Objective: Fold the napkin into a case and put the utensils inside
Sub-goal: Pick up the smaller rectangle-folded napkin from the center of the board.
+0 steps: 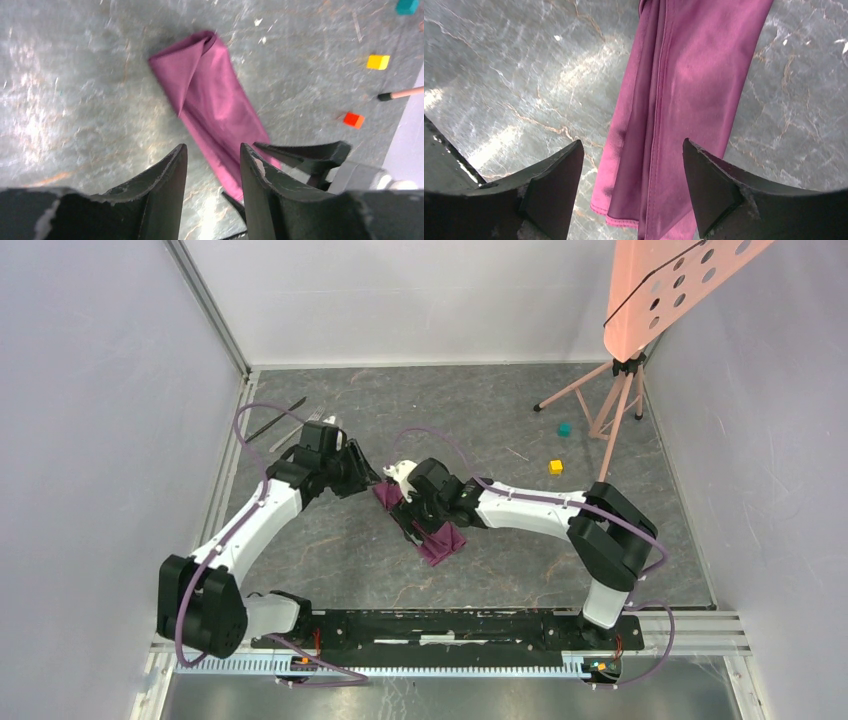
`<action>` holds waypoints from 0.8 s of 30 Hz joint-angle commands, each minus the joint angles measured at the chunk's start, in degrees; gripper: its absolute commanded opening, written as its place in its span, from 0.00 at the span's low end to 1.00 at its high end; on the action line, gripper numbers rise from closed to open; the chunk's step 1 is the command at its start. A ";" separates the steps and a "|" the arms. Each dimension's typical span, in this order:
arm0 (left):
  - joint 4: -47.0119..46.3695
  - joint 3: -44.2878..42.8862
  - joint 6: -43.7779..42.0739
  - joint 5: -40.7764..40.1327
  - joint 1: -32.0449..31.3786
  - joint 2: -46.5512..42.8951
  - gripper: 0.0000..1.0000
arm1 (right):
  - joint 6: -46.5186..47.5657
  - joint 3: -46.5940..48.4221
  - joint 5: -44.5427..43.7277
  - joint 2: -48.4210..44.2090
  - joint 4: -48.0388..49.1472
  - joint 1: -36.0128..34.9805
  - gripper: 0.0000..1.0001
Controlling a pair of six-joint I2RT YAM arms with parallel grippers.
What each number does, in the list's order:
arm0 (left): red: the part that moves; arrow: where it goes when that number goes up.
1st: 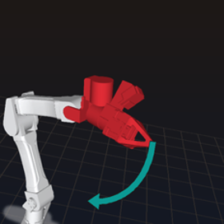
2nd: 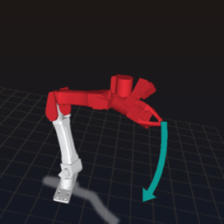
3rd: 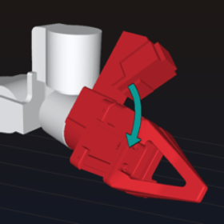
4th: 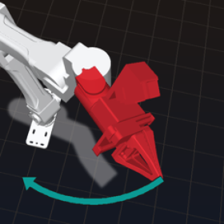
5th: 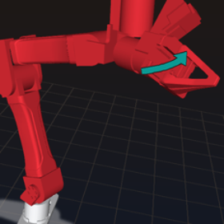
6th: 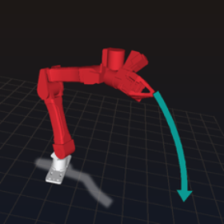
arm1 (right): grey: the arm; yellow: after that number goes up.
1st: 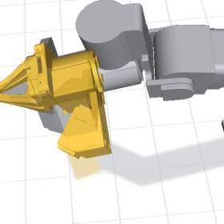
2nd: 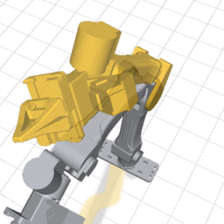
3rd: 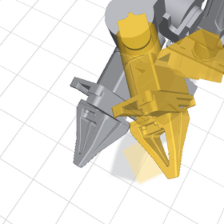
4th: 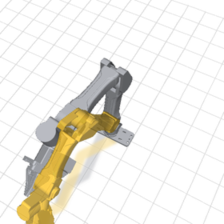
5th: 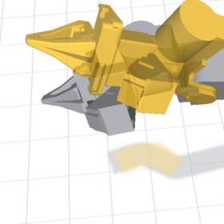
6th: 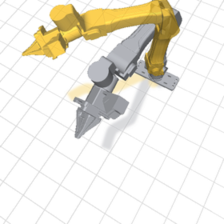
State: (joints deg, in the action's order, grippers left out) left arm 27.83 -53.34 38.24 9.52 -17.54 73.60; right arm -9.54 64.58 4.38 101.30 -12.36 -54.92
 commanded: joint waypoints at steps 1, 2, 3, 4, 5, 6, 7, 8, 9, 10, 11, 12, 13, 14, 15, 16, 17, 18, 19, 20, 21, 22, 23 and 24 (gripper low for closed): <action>2.53 5.23 -0.37 0.48 -0.04 -5.38 0.51 | 0.43 5.81 -7.95 1.50 -10.93 -2.17 0.79; 2.66 5.96 -0.21 0.50 -0.02 -6.39 0.51 | 0.03 6.36 -8.64 1.89 -11.45 -2.70 0.79; 2.87 6.58 -0.12 0.50 -0.03 -7.29 0.51 | -0.24 6.72 -8.84 2.33 -11.50 -3.09 0.78; 3.11 6.88 -0.11 0.50 -0.03 -8.02 0.51 | -0.59 7.10 -8.98 2.89 -11.74 -3.48 0.77; 3.42 7.11 -0.21 0.65 0.01 -8.65 0.51 | -0.80 7.74 -9.35 3.51 -12.23 -3.82 0.75; 3.50 7.34 -0.20 0.96 -0.02 -9.30 0.51 | -0.93 8.26 -9.76 4.25 -12.61 -4.20 0.74; 3.54 7.59 -0.12 1.38 0.01 -9.80 0.51 | -1.05 8.80 -10.14 4.87 -12.89 -4.52 0.73; 3.54 7.84 -0.08 1.76 -0.04 -10.32 0.51 | -1.18 9.06 -10.29 5.51 -12.92 -4.74 0.72; 3.50 8.09 0.08 1.99 -0.04 -10.80 0.52 | -1.40 9.28 -10.59 6.03 -12.99 -4.89 0.72; 3.50 8.33 0.09 2.20 -0.04 -11.21 0.51 | -1.74 9.35 -11.07 6.31 -12.90 -4.94 0.71; 3.56 8.55 0.24 2.26 -0.04 -11.58 0.52 | -2.10 9.35 -11.44 6.52 -12.76 -4.94 0.71; 3.78 8.60 0.18 2.18 -0.03 -11.94 0.52 | -2.34 9.40 -11.81 6.63 -12.61 -5.02 0.71; 4.08 8.69 0.09 1.94 -0.02 -12.24 0.52 | -2.50 9.37 -12.01 6.80 -12.45 -5.07 0.71; 4.43 8.76 -0.12 1.63 -0.03 -12.43 0.52 | -2.53 9.38 -11.91 7.02 -12.29 -5.10 0.72; 4.81 8.78 -0.40 1.23 0.01 -12.65 0.52 | -2.65 9.48 -11.94 7.38 -12.26 -5.20 0.72; 5.11 8.86 -0.59 0.91 -0.03 -12.73 0.52 | -2.80 9.51 -11.94 7.78 -12.26 -5.29 0.72; 5.16 9.00 -0.58 0.85 -0.02 -12.91 0.52 | -2.95 9.62 -12.09 8.21 -12.30 -5.50 0.72; 5.17 9.13 -0.58 0.90 -0.02 -13.07 0.52 | -3.17 9.74 -12.24 8.63 -12.32 -5.76 0.72; 5.06 9.22 -0.49 1.02 -0.03 -13.27 0.52 | -3.51 9.92 -12.56 8.95 -12.48 -6.01 0.71; 5.06 9.23 -0.43 1.06 -0.03 -13.47 0.52 | -4.05 10.07 -13.02 9.24 -12.47 -6.38 0.69; 5.08 9.22 -0.36 1.12 0.03 -13.64 0.52 | -4.52 10.14 -13.53 9.38 -12.64 -6.74 0.68; 5.15 9.18 -0.41 1.09 -0.01 -13.77 0.52 | -4.98 10.41 -13.94 9.56 -12.71 -7.15 0.67; 5.28 9.01 -0.47 1.12 -0.04 -13.92 0.52 | -5.48 10.40 -14.31 9.69 -12.71 -7.41 0.66; 5.50 8.86 -0.55 1.03 -0.03 -13.95 0.52 | -5.86 10.48 -14.63 9.86 -12.58 -7.65 0.65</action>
State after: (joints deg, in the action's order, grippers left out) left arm 33.04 -44.21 38.26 10.61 -17.54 61.19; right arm -12.71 72.58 -8.01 110.13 -24.97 -60.97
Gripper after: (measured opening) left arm 0.515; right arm 0.670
